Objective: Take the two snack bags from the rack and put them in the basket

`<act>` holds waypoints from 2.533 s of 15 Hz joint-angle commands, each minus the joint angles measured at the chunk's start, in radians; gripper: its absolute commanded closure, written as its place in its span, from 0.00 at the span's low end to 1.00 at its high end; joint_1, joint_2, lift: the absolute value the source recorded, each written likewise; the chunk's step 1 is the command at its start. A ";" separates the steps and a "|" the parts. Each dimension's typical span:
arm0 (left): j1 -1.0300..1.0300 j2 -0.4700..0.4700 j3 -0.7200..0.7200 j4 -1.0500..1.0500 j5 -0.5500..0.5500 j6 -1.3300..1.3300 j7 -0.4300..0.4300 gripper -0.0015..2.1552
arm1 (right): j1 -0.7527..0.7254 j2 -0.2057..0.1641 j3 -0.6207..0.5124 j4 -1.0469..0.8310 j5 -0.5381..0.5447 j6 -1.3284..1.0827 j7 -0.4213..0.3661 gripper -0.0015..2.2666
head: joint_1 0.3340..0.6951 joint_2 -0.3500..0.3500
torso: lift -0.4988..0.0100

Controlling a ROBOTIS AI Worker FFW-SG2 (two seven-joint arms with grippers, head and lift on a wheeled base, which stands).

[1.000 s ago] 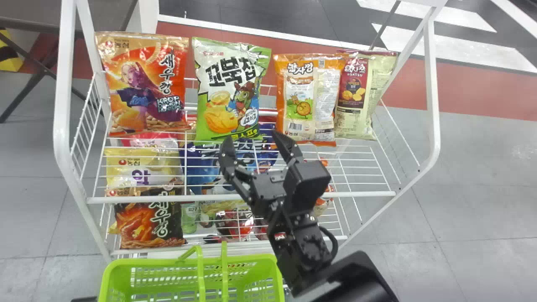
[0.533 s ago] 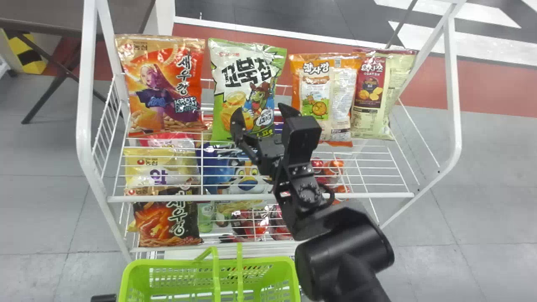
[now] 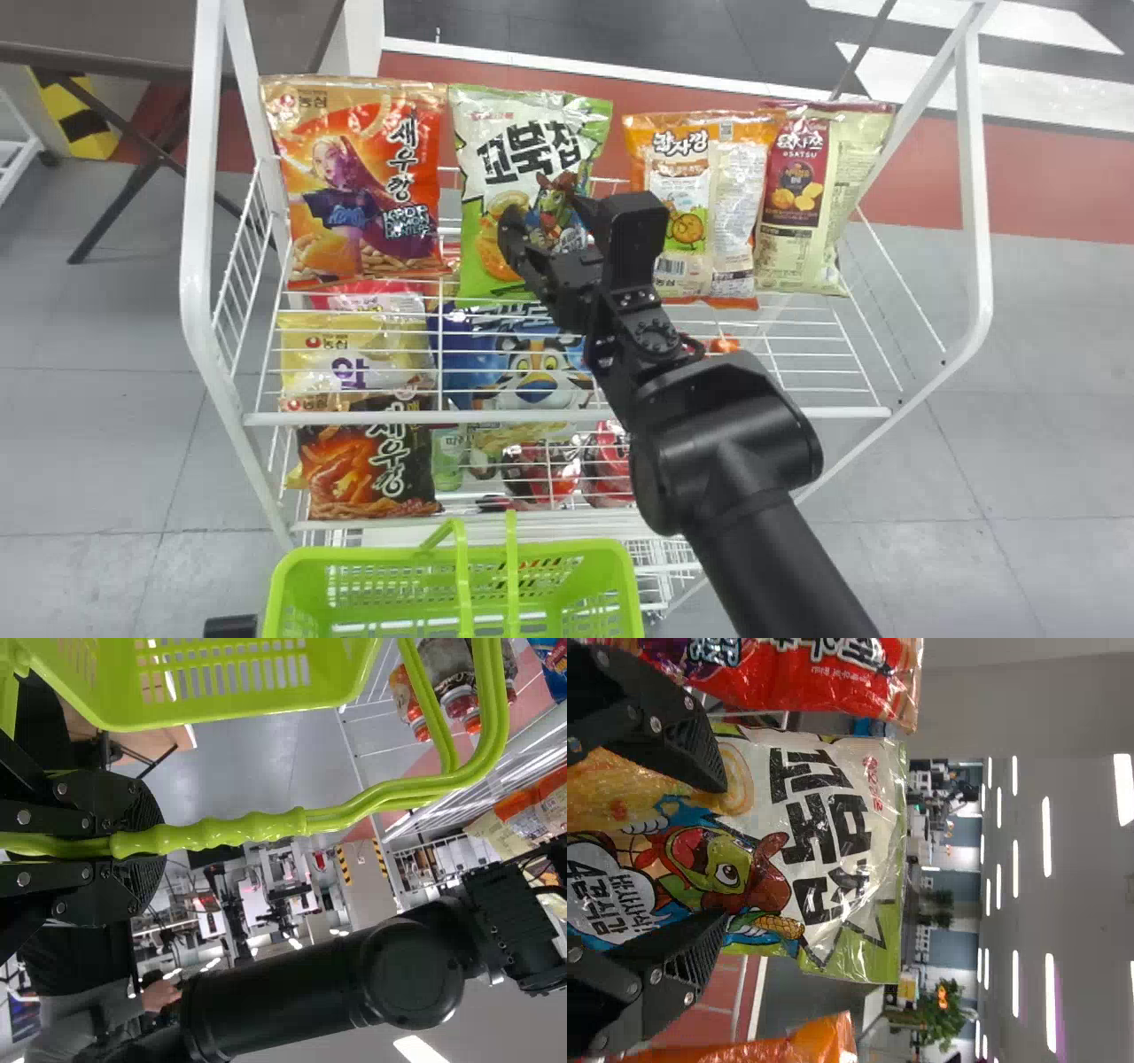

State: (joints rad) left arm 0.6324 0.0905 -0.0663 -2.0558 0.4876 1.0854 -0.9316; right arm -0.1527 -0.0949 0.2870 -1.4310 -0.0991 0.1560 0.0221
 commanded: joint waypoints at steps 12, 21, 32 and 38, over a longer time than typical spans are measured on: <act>-0.042 0.002 -0.021 0.014 -0.001 0.015 0.020 0.99 | 0.107 -0.054 -0.072 -0.232 -0.045 0.083 -0.097 0.94 | 1.00 0.15 | 0.96; -0.054 -0.002 -0.023 0.014 -0.001 0.018 0.027 0.99 | 0.421 -0.154 -0.198 -0.773 -0.249 0.445 -0.094 0.94 | 1.00 0.04 | 0.96; -0.043 -0.008 -0.023 0.014 0.005 0.015 0.030 0.99 | 0.694 -0.146 -0.371 -1.181 -0.340 1.288 -0.107 0.94 | 1.00 0.00 | 0.96; -0.036 -0.011 -0.029 0.014 0.000 0.012 0.036 0.99 | 0.746 -0.146 -0.342 -1.145 -0.390 1.416 -0.107 0.94 | 1.00 0.00 | 0.96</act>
State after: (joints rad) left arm 0.5965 0.0794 -0.0895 -2.0418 0.4900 1.0980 -0.8968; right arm 0.5900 -0.2408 -0.0715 -2.5896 -0.4705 1.5590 -0.0844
